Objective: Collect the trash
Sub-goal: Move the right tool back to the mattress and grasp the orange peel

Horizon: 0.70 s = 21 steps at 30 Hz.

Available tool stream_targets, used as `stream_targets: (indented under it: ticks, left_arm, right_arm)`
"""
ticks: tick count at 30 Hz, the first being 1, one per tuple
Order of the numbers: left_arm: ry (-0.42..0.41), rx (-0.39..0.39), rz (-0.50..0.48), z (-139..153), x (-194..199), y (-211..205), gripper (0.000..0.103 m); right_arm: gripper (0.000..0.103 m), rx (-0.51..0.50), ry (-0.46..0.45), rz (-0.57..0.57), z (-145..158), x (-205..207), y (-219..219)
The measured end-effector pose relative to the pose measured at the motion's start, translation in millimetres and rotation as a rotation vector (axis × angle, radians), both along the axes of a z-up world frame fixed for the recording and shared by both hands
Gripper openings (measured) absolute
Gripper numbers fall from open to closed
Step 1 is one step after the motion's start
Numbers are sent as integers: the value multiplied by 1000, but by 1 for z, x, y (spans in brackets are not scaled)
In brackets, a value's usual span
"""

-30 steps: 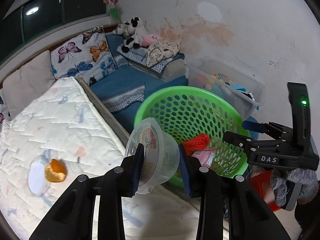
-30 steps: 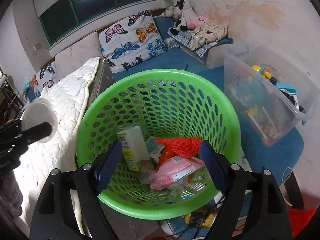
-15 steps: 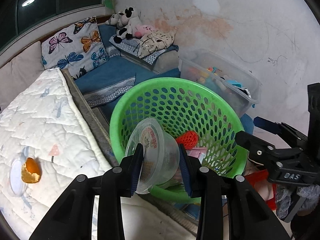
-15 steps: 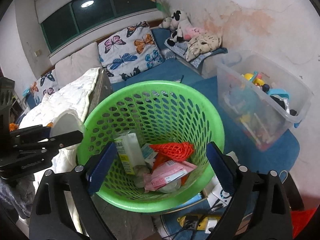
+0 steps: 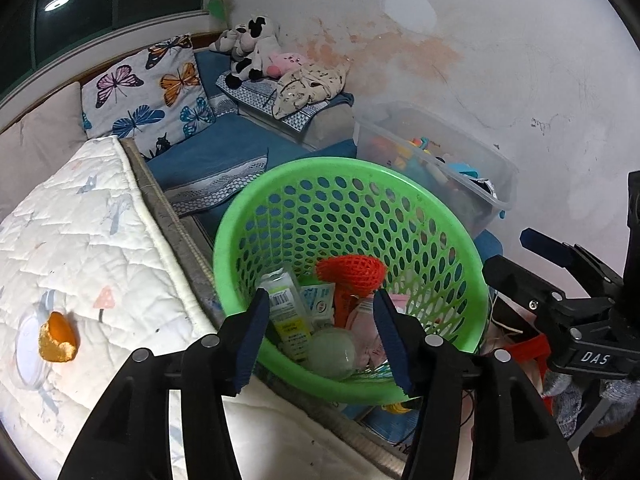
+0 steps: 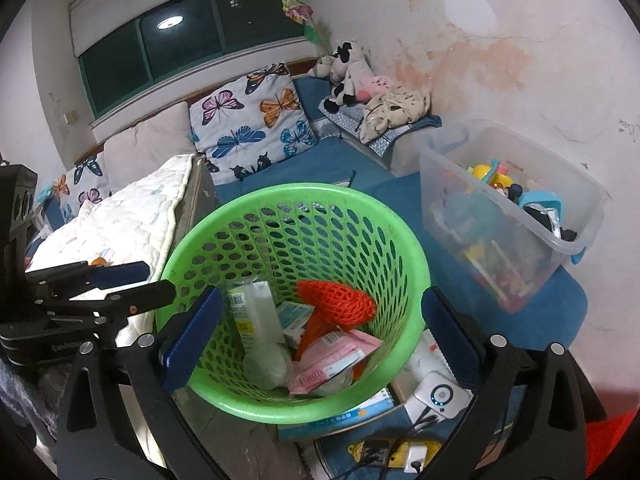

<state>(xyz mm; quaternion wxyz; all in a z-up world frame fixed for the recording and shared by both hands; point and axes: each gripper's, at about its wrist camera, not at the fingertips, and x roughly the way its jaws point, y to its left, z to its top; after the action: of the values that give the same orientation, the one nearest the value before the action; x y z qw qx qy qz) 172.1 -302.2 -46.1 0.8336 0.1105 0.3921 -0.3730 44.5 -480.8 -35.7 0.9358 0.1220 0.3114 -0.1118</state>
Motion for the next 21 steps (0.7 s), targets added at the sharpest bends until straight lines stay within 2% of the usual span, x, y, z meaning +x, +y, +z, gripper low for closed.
stream_targets:
  ticks: [14, 21]
  left_arm:
    - [-21, -16, 146, 8, 17, 82, 62]
    - [-31, 6, 245, 6, 34, 134, 65]
  right_arm:
    - [98, 5, 16, 66, 0, 12, 40]
    - [98, 55, 31, 129, -1, 29, 66]
